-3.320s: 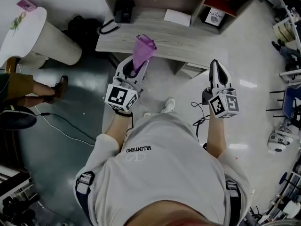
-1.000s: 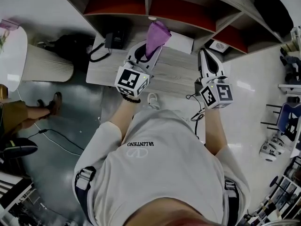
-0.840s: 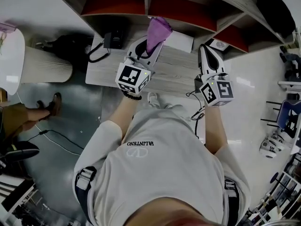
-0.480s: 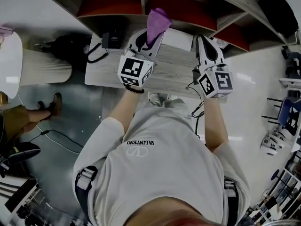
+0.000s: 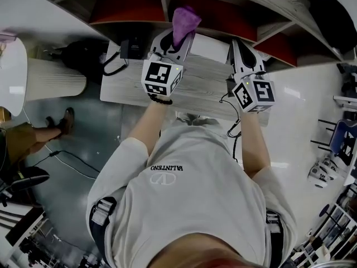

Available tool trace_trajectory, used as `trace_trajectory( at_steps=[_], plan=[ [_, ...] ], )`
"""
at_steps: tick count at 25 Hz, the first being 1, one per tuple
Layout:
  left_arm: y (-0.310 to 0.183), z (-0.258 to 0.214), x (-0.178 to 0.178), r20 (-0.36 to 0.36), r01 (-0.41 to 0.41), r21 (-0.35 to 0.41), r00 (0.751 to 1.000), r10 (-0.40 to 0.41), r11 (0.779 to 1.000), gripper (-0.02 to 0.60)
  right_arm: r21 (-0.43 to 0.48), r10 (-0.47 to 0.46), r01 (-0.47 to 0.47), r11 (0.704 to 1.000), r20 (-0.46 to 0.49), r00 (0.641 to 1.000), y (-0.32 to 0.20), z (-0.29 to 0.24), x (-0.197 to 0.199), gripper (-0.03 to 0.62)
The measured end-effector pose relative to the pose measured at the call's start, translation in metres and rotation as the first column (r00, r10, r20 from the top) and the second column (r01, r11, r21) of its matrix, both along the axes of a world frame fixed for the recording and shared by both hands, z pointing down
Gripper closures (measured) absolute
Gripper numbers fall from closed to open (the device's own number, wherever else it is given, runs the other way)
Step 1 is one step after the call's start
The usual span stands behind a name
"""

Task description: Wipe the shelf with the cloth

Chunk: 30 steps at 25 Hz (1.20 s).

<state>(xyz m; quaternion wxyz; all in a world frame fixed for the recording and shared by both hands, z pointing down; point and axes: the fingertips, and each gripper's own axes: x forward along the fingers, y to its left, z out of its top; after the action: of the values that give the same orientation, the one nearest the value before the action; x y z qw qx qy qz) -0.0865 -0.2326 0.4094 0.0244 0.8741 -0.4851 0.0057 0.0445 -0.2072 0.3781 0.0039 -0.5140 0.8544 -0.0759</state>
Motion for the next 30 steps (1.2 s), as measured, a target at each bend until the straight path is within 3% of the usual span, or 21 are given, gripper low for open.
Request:
trace_trajectory(
  at_steps=[13,30],
  plan=[
    [-0.038,0.019,0.002,0.018,0.059,-0.056,0.998,-0.058,0.997,0.483,-0.042,-0.046,0.046,0.998,0.013,0.999,-0.025,0.012,0.000,0.595],
    [-0.051,0.036,-0.004,0.038,0.125,-0.076,0.992,-0.122,0.989,0.483,-0.067,-0.071,0.074,0.995,0.035,0.997,-0.028,0.024,0.003,0.595]
  ],
)
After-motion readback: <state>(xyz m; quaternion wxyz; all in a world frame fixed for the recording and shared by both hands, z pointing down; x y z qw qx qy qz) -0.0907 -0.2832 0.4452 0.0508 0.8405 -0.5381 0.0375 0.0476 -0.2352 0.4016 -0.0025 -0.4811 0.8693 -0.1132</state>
